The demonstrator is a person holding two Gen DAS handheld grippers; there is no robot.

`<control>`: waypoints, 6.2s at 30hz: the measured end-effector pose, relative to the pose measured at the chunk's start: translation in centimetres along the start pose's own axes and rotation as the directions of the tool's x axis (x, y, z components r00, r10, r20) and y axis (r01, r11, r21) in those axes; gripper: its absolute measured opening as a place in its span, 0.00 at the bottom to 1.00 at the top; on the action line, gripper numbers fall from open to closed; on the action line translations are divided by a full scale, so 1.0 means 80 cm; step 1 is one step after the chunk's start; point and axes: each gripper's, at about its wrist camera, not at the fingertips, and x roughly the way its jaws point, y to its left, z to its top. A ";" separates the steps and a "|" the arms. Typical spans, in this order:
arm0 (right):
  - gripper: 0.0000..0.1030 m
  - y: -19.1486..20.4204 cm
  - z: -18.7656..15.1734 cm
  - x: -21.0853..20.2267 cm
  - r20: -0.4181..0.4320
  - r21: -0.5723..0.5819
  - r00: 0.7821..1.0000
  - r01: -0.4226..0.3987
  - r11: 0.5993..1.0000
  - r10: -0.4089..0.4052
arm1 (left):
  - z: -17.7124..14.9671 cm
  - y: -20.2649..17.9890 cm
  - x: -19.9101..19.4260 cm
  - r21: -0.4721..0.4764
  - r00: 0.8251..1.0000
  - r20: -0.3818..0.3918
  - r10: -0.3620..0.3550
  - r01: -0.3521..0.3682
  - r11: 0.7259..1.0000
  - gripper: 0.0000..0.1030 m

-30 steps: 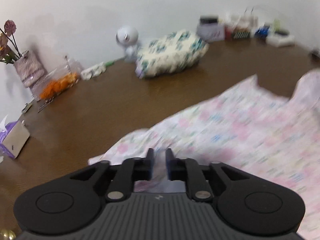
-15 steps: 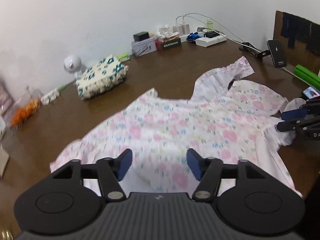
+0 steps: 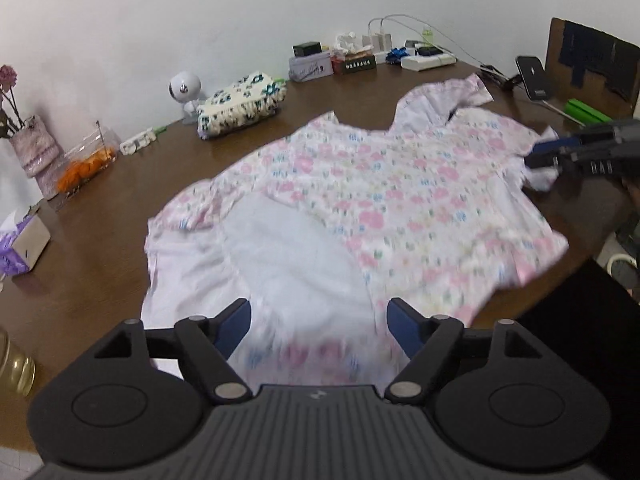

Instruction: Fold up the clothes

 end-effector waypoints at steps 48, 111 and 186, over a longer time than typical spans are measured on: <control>0.18 0.053 0.055 0.106 -0.099 -0.148 0.993 -0.076 0.986 0.061 | 0.042 0.124 0.095 0.277 0.991 0.094 -0.094 0.065 0.959 0.39; 0.03 0.065 0.148 0.148 -0.312 -0.412 0.897 -0.424 0.807 0.312 | 0.070 0.096 0.108 0.350 0.981 0.079 -0.178 0.140 0.926 0.07; 0.18 -0.054 0.030 0.062 -0.120 0.248 0.954 0.298 0.922 -0.276 | 0.080 -0.012 0.135 -0.428 0.997 0.077 -0.030 0.060 0.902 0.85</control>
